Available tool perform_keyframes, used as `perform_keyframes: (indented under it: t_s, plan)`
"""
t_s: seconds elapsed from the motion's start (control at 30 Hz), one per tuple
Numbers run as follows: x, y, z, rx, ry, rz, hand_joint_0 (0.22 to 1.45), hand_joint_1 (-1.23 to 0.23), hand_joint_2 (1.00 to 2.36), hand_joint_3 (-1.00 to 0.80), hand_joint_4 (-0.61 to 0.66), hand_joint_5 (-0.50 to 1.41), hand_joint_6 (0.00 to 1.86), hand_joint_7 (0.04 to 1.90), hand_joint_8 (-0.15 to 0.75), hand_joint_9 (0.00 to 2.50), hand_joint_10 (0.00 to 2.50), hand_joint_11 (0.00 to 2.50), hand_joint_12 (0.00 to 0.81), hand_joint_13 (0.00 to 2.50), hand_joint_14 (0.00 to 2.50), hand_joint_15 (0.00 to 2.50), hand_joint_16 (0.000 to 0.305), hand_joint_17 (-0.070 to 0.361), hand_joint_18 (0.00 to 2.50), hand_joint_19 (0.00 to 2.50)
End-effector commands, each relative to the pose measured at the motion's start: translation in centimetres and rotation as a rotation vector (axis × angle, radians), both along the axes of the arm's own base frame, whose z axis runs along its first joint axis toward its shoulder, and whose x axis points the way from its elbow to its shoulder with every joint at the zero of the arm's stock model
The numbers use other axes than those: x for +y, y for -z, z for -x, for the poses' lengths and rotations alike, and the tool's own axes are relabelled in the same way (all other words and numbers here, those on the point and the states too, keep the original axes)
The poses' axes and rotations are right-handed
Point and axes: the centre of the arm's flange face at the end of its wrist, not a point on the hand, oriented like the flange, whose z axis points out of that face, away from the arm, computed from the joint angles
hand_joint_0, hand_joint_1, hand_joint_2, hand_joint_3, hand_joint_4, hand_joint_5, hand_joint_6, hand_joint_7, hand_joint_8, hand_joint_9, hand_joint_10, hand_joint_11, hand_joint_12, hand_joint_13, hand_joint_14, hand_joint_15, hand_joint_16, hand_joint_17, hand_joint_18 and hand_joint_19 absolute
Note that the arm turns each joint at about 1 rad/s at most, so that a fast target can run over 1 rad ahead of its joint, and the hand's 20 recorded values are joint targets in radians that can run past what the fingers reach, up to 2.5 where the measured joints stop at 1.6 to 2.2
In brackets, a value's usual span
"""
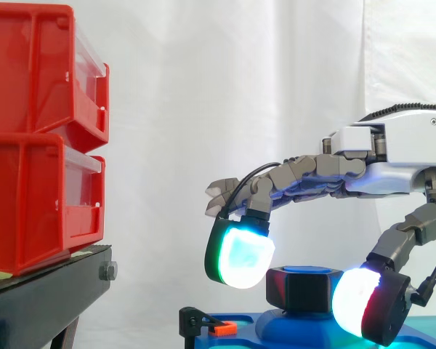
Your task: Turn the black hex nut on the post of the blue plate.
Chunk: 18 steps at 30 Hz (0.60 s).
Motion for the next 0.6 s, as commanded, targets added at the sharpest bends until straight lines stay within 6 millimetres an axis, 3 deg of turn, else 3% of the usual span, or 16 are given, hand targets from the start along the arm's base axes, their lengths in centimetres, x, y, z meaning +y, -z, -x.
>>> perform_keyframes:
  t_s: [0.0, 0.3, 0.57]
  plan:
    - [-0.10, 0.06, 0.05, 0.003, 0.001, 0.000, 0.53, -0.78, 1.00, -0.50, 0.14, -0.27, 0.50, 0.88, 0.039, 0.11, 0.00, 0.32, 0.247, 0.05, 0.00, 0.03, 0.036, 0.080, 0.14, 0.22]
    - [-0.57, 0.09, 0.23, 0.012, 0.001, 0.000, 0.50, -0.76, 1.00, -0.50, 0.22, -0.23, 0.50, 0.91, 0.052, 0.15, 0.00, 0.33, 0.259, 0.07, 0.00, 0.02, 0.037, 0.084, 0.17, 0.22]
    - [-0.68, 0.18, 0.30, 0.015, 0.003, 0.000, 0.46, -0.71, 1.00, -0.50, 0.38, -0.13, 0.50, 1.03, 0.060, 0.18, 0.00, 0.41, 0.271, 0.08, 0.00, 0.03, 0.040, 0.089, 0.16, 0.22]
